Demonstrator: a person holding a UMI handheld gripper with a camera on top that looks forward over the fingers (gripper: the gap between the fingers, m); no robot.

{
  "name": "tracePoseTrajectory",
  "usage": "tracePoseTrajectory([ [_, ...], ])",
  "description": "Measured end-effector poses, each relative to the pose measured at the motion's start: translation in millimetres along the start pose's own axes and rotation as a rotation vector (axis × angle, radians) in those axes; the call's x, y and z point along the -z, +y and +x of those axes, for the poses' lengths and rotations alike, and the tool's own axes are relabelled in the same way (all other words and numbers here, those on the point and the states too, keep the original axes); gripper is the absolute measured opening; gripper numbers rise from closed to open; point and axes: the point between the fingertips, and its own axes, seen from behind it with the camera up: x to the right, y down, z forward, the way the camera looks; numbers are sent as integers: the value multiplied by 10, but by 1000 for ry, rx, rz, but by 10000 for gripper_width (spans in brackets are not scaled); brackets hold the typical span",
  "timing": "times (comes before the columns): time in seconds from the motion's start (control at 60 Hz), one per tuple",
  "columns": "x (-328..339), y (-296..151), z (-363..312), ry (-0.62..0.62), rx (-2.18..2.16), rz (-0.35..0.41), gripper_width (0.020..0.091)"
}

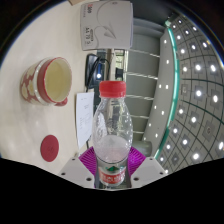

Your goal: Pour water

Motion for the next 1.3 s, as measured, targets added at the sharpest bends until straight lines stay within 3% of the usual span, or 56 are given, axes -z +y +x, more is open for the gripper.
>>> tracePoseTrajectory([
  [0.3, -156, -173, -170, 29, 331, 36, 357],
  [0.633, -154, -113, 54, -23, 7, 43, 357],
  [0.783, -104, -53, 220, -100, -401, 62, 359],
  [0.933, -65, -69, 214, -265, -905, 109, 359],
  [1.1, -114, -140, -112, -473, -1289, 168, 360],
  [1.3, -234, -158, -671, -599, -1448, 183, 360],
])
